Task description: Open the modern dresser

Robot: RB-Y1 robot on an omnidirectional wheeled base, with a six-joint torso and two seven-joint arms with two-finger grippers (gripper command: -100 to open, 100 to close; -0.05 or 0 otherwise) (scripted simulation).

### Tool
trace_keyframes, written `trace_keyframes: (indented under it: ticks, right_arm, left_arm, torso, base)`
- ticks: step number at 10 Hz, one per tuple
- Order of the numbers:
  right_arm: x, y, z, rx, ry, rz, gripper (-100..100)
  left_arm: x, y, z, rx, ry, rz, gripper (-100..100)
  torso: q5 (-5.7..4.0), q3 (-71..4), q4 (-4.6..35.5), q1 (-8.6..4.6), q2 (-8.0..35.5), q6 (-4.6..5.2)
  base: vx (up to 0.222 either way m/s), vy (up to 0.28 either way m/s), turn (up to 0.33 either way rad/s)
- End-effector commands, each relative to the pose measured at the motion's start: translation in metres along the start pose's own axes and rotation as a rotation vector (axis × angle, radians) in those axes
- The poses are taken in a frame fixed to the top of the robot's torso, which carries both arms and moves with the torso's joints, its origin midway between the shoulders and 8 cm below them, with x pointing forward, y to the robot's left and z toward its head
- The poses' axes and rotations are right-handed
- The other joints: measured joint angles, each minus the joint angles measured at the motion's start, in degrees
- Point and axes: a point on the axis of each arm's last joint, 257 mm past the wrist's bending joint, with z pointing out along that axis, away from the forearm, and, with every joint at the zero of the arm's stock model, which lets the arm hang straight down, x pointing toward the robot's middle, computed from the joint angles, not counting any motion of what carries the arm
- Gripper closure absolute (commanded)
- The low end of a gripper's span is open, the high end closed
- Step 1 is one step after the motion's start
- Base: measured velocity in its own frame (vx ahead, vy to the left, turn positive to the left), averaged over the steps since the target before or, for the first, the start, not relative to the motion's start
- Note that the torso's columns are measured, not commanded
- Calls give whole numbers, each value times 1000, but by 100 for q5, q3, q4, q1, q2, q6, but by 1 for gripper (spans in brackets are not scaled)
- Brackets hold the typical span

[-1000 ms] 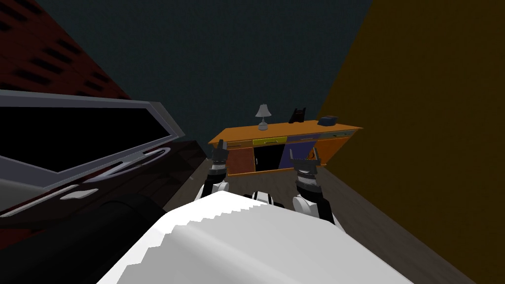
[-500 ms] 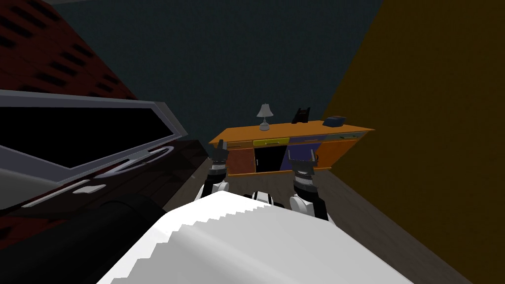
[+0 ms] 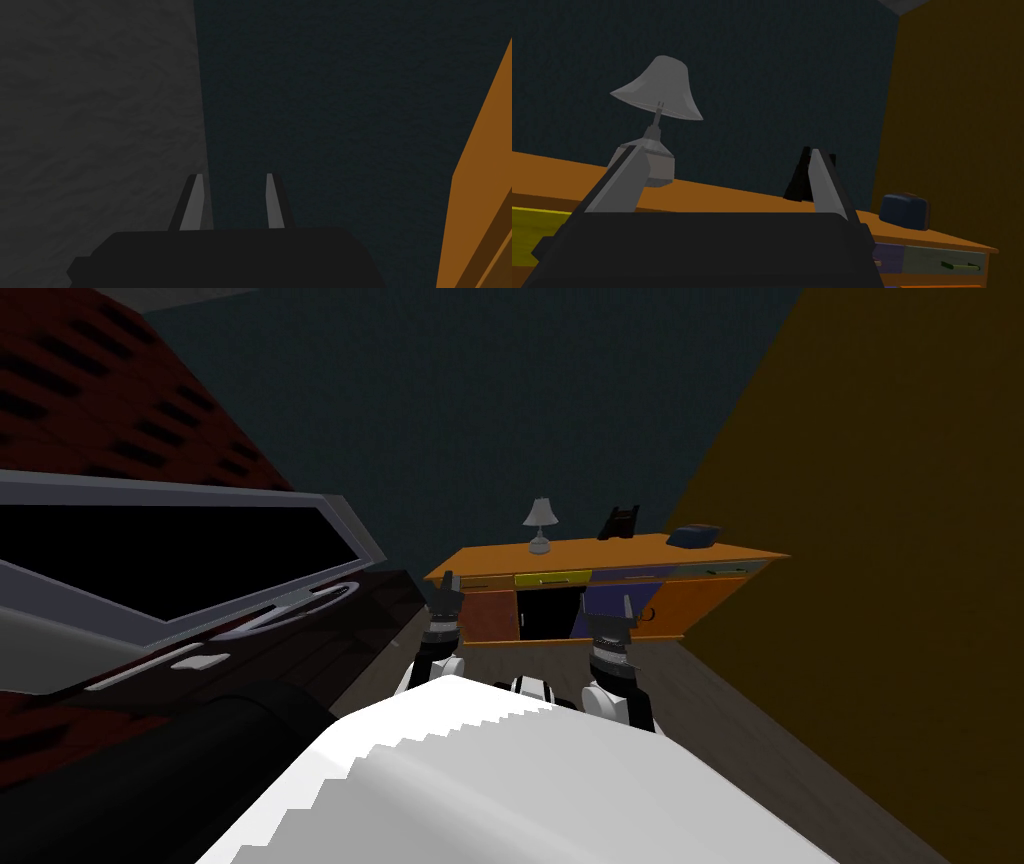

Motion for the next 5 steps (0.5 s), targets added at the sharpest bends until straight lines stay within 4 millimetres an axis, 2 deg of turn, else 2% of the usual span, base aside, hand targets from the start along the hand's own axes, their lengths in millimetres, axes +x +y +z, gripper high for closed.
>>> trace_keyframes:
  ticks: [1,5]
  right_arm:
    - [-5,-5,-4,-14,-2,109,-100]
    - [-10,-9,-9,-26,-6,241,-100]
  left_arm:
    - [0,0,0,0,0,0,0]
    - [0,0,0,0,0,0,0]
  torso:
    - [2,4,2,7,7,0]
    - [0,0,0,1,-2,-4]
  base:
    - [46,-28,128]
    - [49,-26,67]
